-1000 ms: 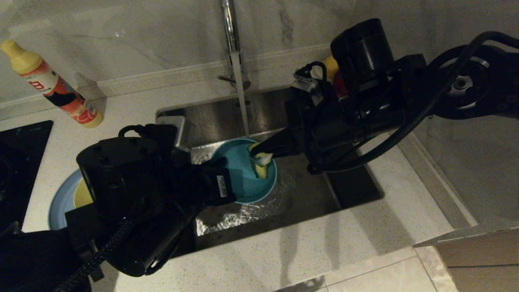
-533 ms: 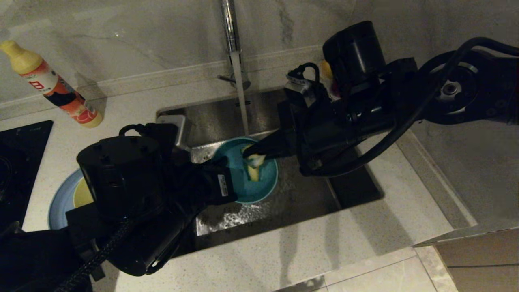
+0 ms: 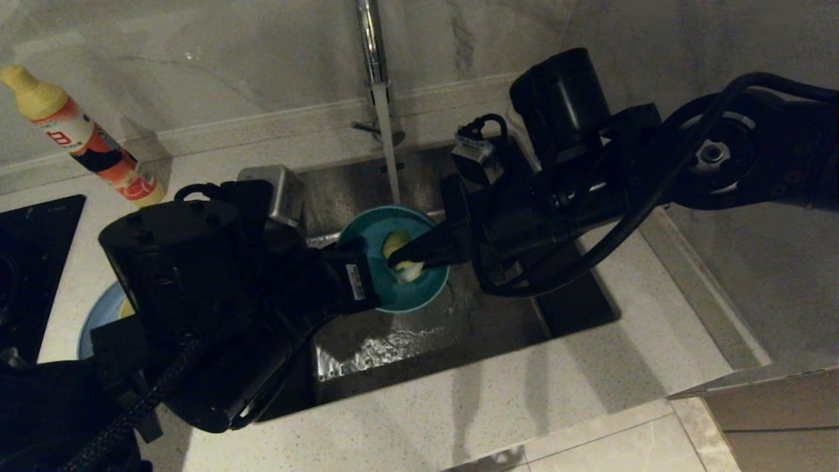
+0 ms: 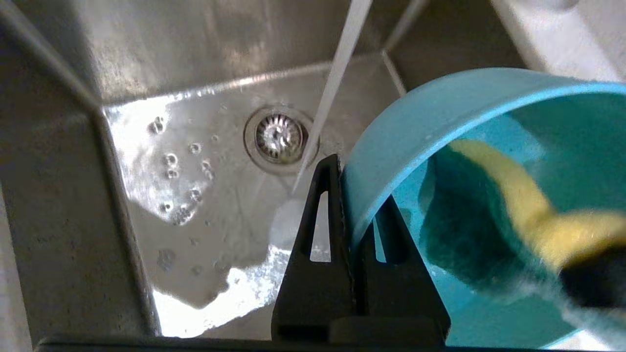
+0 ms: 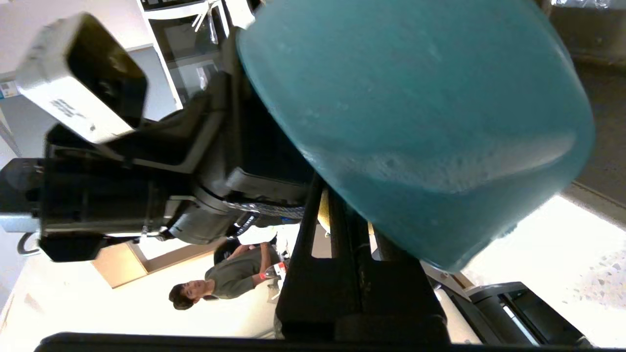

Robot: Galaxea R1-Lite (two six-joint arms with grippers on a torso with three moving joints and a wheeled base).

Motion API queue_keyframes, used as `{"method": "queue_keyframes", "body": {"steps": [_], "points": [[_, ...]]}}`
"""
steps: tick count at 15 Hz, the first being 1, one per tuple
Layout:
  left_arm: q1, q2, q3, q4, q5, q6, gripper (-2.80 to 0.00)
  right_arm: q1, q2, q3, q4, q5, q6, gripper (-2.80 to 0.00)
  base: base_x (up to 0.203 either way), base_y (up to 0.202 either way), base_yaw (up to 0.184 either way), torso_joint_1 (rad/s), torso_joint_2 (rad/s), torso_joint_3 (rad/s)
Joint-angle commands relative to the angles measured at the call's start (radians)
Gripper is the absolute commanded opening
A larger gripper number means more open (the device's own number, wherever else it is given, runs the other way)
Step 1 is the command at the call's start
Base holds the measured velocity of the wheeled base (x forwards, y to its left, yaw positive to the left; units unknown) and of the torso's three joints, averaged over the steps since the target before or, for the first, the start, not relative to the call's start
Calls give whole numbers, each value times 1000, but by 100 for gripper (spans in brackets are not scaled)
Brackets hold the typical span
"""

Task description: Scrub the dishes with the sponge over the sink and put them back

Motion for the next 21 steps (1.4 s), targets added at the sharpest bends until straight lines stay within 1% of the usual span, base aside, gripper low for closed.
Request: {"method": "queue_keyframes", "body": {"steps": [1,8,11,13,17,21], "points": [[1,-9,-8,-4,3,2,-280,-9,-15,7,4,1,3,-280,0,0,0,0,0,0],[3,-2,1,-4,6,2,-280,-25,-66,19,28,-9,5,-280,0,0,0,0,0,0],[3,-5,-2,-4,6,5,-280,-48,-78,26,28,-9,3,-280,0,0,0,0,0,0],[1,-5,6,-4,4,9,-280,-63,-76,7,24,-9,2,-280,0,0,0,0,0,0],[-1,0,31,-3,1,23,-280,-59,-76,-10,-18,-7,2,-280,0,0,0,0,0,0],[-6,4,44,-4,-2,25,-280,-50,-68,-11,-23,-6,-2,-280,0,0,0,0,0,0]]}}
